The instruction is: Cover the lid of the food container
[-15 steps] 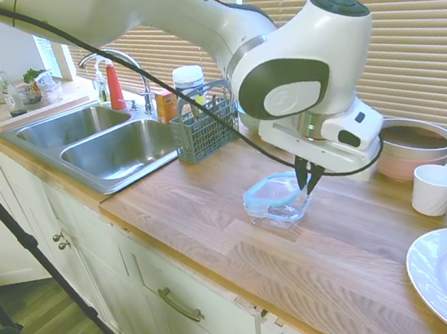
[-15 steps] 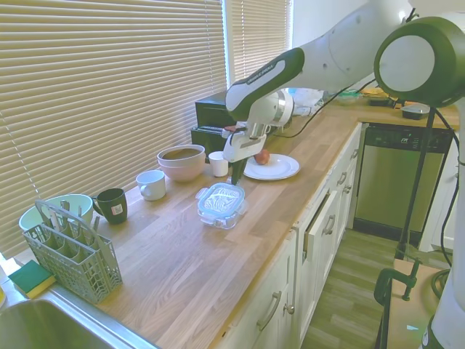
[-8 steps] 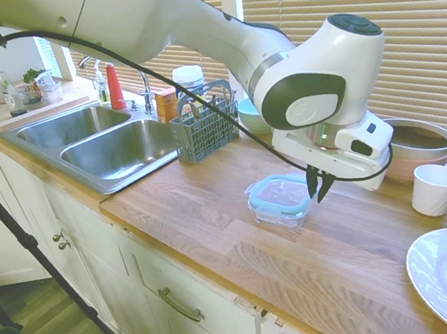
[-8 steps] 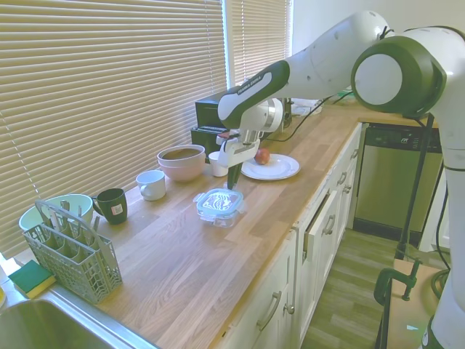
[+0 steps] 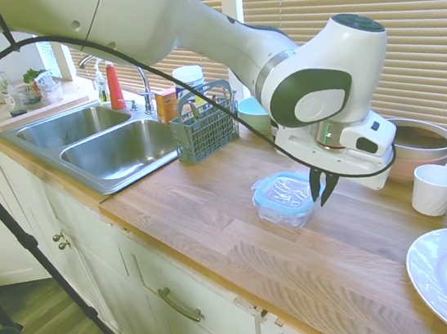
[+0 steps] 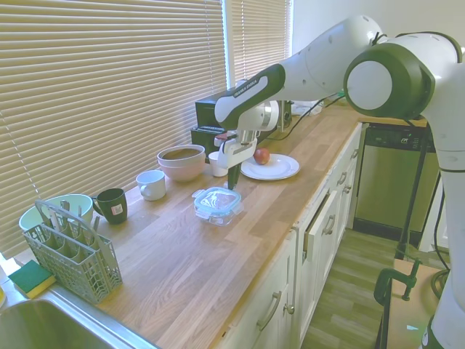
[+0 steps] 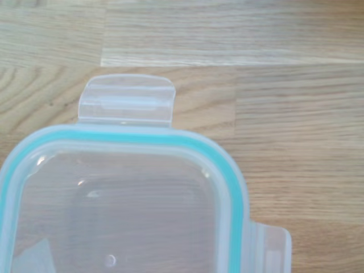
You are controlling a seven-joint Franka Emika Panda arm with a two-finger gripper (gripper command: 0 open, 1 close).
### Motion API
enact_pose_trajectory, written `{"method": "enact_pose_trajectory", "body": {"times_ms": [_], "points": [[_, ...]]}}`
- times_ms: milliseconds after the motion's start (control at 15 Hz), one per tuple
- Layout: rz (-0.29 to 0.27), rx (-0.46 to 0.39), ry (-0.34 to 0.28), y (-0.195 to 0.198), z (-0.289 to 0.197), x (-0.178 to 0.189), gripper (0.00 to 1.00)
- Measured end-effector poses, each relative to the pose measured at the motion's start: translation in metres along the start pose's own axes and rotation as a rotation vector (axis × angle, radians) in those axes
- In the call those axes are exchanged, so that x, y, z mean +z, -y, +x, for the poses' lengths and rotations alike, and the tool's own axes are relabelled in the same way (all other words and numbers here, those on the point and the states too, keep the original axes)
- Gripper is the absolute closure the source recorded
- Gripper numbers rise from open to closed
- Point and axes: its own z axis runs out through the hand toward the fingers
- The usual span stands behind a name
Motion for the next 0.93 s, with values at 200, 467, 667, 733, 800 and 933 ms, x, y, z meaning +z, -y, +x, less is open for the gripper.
{"method": "enact_pose_trajectory", "body": {"times_ms": [200,467,667,733,800,933], "points": [[-0.003,-0.002,0.004,0.0005,0.0014,0.0009,0.00],[-0.010,-0.003,0.007,-0.0010,0.0019,0.0033,0.00],[-0.011,-0.002,0.007,-0.0018,0.0022,0.0031,0.00],[-0.010,-0.002,0.006,-0.0020,0.0027,0.0023,0.00],[-0.009,-0.001,0.003,-0.0021,0.0037,0.0005,0.00],[-0.005,0.000,-0.007,-0.0026,0.0065,-0.0060,0.00]]}}
